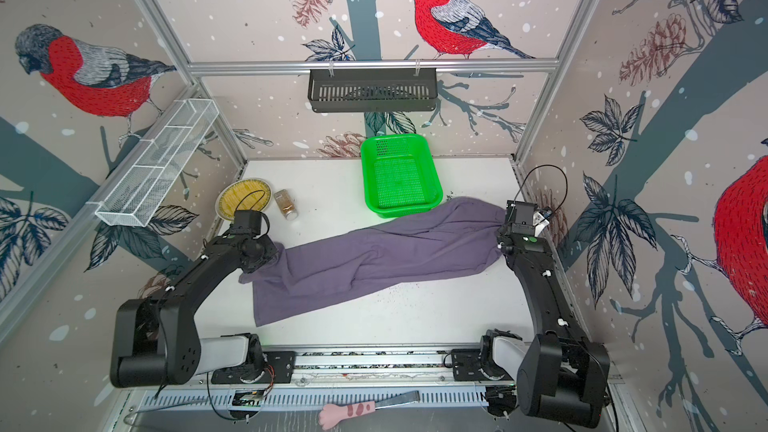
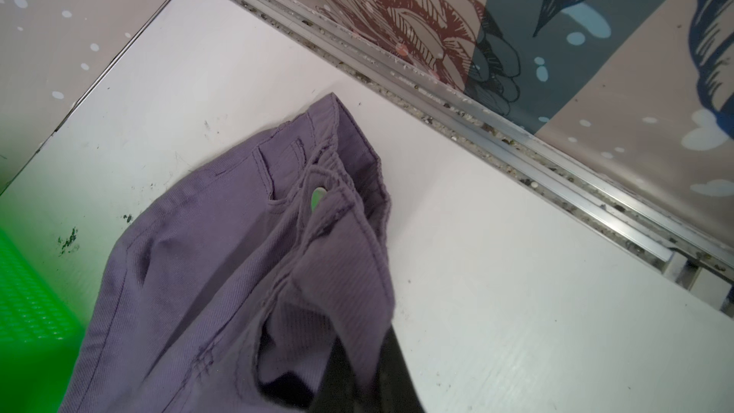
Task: Fold and stack the trousers
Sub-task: Flatten out the trousers at the center of the table.
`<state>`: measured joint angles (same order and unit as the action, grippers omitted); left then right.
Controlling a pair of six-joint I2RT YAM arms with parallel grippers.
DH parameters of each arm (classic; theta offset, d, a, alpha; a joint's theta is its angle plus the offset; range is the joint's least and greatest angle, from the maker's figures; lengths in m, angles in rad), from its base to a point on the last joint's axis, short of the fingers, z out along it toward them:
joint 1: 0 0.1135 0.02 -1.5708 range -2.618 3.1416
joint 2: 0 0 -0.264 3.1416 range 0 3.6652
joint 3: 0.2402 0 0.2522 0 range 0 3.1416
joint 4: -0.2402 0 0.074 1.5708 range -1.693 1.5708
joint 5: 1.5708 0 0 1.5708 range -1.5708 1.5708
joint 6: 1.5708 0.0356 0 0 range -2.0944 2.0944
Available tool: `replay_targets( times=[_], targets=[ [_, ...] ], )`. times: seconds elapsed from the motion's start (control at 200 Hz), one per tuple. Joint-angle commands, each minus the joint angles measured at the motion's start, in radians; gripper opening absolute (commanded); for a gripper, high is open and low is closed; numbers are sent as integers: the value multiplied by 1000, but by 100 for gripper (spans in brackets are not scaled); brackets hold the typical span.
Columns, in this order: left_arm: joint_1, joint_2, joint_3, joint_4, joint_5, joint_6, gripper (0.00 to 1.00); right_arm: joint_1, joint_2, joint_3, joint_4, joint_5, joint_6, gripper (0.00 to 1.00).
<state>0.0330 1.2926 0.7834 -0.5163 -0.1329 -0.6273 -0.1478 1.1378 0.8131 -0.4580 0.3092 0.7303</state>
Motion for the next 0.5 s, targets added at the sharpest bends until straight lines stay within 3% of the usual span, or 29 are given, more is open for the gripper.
replay_targets(
  times=[0.0, 0.23, 0.495],
  targets=[
    [2, -56, 106, -132, -50, 42, 0, -22, 29, 34, 40, 20, -12, 4],
    [2, -253, 383, -385, -265, 95, 0, -60, 111, 77, 69, 75, 42, 5],
    [2, -342, 491, -599, -224, 72, 0, -85, 206, 95, 94, 189, 71, 5]
  ],
)
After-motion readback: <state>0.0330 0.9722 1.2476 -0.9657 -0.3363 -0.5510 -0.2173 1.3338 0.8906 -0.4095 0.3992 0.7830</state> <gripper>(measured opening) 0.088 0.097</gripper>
